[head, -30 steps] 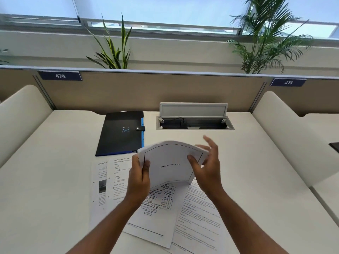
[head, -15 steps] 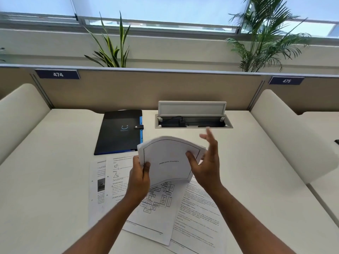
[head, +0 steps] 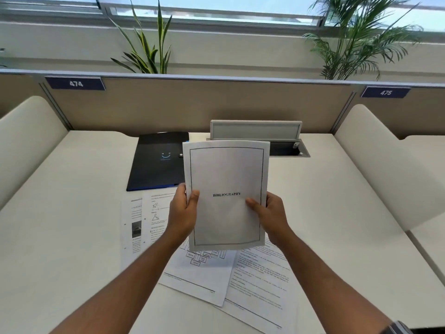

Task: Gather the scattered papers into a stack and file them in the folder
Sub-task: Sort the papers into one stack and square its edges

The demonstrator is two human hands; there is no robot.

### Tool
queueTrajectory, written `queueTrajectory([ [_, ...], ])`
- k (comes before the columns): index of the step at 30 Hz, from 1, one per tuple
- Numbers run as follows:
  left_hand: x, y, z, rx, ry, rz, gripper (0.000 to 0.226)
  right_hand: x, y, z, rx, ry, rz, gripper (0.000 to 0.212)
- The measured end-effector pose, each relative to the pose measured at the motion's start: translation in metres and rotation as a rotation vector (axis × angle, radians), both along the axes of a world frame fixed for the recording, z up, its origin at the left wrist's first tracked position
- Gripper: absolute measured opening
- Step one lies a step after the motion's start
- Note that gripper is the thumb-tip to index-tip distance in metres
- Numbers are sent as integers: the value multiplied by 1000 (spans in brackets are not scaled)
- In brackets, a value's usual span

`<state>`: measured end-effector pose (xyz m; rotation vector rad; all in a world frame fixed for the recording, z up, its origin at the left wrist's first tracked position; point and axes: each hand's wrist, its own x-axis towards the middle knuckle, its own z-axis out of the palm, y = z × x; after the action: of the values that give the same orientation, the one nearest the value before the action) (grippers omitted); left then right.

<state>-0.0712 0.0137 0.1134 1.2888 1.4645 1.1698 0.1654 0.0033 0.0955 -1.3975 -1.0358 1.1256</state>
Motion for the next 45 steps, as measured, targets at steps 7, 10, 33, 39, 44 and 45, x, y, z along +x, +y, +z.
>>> queueTrajectory([
  [7,-37,-27,-71,-262,642,91,29,30,-34,-66,-273,86,-150,25],
  [10,-49,-41,-91,-390,866,98,55,46,-53,-89,-351,51,-185,29],
  [33,-21,-42,-106,-389,1017,-21,66,64,-82,-110,-433,217,-161,20],
  [39,-33,-40,-100,-546,912,181,50,66,-77,-108,-444,193,-138,19],
  [44,-45,-36,-92,-575,919,220,61,66,-75,-107,-433,131,-102,16],
  [45,-46,-35,-91,-565,918,218,62,66,-76,-107,-431,128,-98,16],
])
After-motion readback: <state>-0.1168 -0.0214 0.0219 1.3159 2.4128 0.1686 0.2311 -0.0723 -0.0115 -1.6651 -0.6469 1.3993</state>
